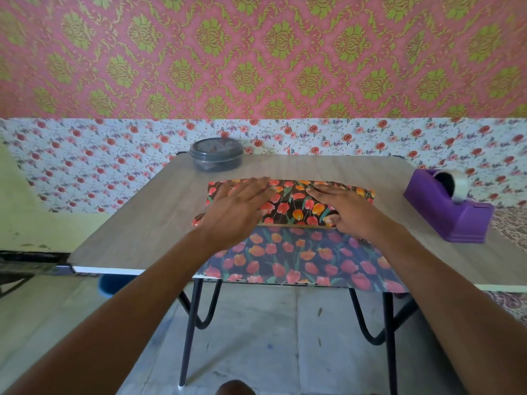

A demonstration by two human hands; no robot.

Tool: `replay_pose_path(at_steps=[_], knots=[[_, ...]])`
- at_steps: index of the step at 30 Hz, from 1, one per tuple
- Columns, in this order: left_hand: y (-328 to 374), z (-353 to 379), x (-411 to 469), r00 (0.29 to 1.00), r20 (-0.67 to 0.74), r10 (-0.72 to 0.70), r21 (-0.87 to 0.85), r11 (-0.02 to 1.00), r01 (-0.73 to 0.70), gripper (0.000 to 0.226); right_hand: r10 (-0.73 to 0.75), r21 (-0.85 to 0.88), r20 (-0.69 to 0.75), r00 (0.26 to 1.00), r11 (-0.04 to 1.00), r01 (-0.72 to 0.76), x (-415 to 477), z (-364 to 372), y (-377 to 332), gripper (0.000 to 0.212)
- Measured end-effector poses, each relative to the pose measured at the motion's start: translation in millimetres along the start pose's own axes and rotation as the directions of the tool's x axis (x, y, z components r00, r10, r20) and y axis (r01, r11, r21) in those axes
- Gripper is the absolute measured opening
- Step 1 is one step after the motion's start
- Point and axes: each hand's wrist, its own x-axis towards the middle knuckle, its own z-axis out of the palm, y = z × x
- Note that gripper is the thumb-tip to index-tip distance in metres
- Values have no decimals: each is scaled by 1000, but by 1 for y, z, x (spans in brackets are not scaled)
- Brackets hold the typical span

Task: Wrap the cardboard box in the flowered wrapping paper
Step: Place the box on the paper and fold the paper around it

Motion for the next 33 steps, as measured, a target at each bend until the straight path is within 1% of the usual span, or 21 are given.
replay_pose_path(at_steps=[2, 4, 6, 8, 12, 17, 20, 22, 29, 33], knots=[[13, 6, 11, 1000, 23, 18, 14, 1000, -19, 47, -6, 16, -6, 1000, 1000, 6, -1, -1, -1, 92], [19, 13, 17, 999, 37, -29, -19, 999, 29, 47, -23, 48, -34, 999, 999, 24, -2, 0, -3, 91], [22, 17, 19, 997, 14, -82, -88, 993, 83, 49, -30, 74, -62, 998, 997, 35, -4, 2, -3, 89], [20, 21, 18, 995, -12, -95, -106, 990, 93, 51, -15, 84, -95, 995, 996, 23, -7, 4, -3, 86], [10, 27, 18, 998, -11, -63, -125, 990, 61, 52, -54, 11, -154, 987, 998, 57, -10, 9, 0, 79], [8, 32, 16, 998, 35, -56, -64, 996, 58, 58, -94, -47, -172, 981, 995, 87, -13, 10, 6, 79], [11, 33, 15, 998, 59, -29, -1, 1000, 29, 67, -118, -75, -214, 970, 992, 104, -16, 13, 7, 75], [12, 33, 15, 998, 64, -17, 30, 999, 15, 67, -130, -82, -234, 963, 990, 114, -17, 13, 9, 73], [17, 32, 20, 995, -13, -97, -63, 993, 96, 60, -188, -110, -299, 936, 981, 162, -21, 22, 12, 70], [26, 36, 20, 985, -60, -159, -80, 985, 154, 57, -125, -89, -243, 962, 990, 107, -22, 27, 12, 70]])
